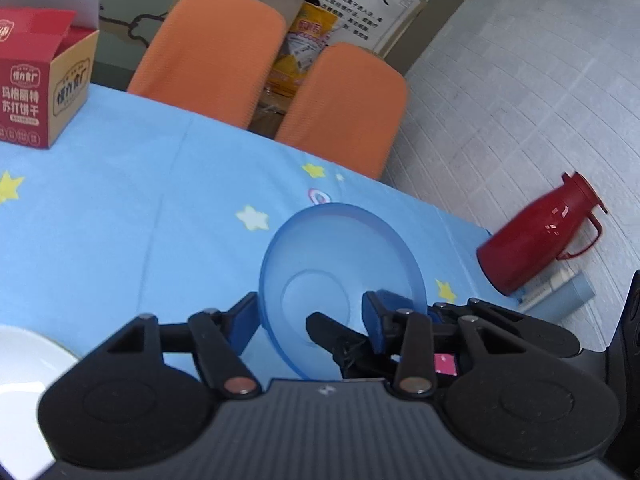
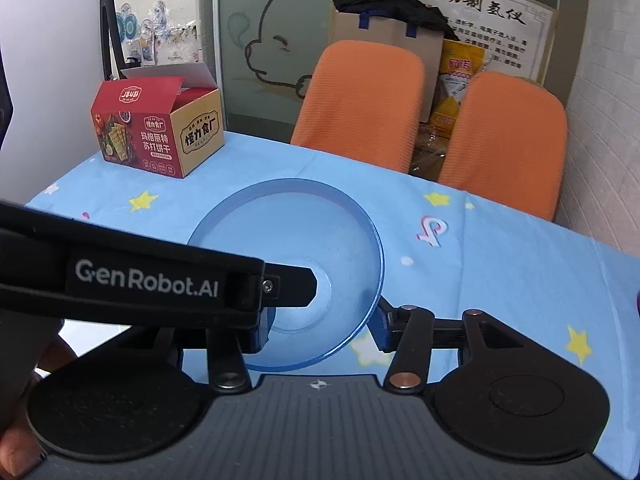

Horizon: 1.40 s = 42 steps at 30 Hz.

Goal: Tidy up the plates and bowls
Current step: 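Lower the blue bowl into the white bowl and open both tools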

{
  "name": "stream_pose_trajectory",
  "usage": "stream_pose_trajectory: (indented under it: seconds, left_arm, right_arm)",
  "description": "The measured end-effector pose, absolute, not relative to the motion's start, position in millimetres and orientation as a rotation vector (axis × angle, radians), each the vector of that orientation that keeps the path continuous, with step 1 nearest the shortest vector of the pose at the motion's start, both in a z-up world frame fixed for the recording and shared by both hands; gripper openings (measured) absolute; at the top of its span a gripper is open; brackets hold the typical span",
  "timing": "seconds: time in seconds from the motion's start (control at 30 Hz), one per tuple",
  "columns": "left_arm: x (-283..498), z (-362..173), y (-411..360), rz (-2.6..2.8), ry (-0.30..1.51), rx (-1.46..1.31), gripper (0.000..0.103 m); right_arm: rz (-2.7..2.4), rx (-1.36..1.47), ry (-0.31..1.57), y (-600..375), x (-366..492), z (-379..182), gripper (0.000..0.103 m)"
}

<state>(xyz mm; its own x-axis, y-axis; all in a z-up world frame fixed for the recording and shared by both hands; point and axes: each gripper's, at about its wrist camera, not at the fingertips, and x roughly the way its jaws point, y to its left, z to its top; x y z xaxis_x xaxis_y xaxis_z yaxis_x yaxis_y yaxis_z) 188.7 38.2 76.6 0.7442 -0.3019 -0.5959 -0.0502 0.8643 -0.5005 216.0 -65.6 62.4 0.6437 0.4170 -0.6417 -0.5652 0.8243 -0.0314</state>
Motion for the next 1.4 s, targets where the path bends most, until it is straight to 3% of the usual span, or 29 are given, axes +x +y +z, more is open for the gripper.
stream_pose_trajectory:
  seconds: [0.3,0.7,0.83,1.23,1.4]
  left_arm:
    - [141,57,-36,-0.294,0.788,-0.464,0.049]
    - [131,32,-53,-0.292,0.833,-0.396,0.062]
    - [128,36,-51,-0.302,0.805,-0.375,0.069]
    - [91,63,-36,-0.233,0.605,-0.316,0.072]
    - [91,50,-37,-0.173,0.620,-0.249,0.072]
  right_arm:
    - [0.460,-0.155,0.680,-129,148,42,0.091]
    - [0.471,-0.125,0.671,-137,131,13,0.091]
    - [0.437,-0.132,0.615,-146,122,15,0.103]
    - [0.316,0.019,0.484,-177,82,19,0.103]
    - [0.309,0.106,0.505,-182,75,5,0.103]
